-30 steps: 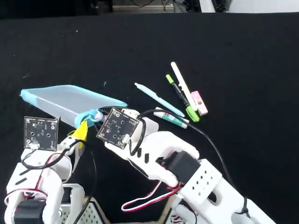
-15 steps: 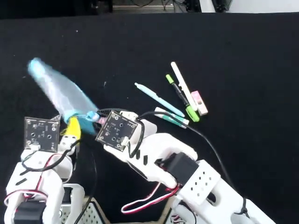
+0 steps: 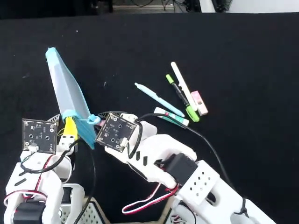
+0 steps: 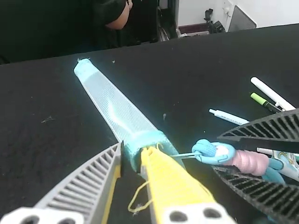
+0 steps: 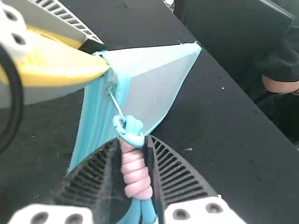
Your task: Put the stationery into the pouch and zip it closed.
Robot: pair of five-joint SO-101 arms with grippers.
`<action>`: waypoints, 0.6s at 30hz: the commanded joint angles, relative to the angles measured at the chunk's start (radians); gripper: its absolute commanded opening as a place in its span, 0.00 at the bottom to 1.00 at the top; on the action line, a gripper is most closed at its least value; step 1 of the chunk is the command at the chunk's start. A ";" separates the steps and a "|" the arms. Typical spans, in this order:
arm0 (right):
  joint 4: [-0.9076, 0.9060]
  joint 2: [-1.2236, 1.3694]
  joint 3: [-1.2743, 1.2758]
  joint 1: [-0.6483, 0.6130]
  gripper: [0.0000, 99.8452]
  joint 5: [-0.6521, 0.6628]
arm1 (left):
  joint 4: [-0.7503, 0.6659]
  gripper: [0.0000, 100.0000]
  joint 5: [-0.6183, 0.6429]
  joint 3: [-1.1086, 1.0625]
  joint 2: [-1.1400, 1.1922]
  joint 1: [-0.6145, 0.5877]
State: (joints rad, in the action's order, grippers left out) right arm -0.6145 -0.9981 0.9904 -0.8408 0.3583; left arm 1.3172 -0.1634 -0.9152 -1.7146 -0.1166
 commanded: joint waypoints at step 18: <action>-0.367 -0.025 -0.245 0.015 0.01 0.040 | -0.028 0.07 -0.012 0.062 -0.003 -0.061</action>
State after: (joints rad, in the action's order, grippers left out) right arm -1.0242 -1.0042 0.7956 -0.8316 0.3905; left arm 1.3080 -0.1680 -0.9152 -1.7162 -0.1596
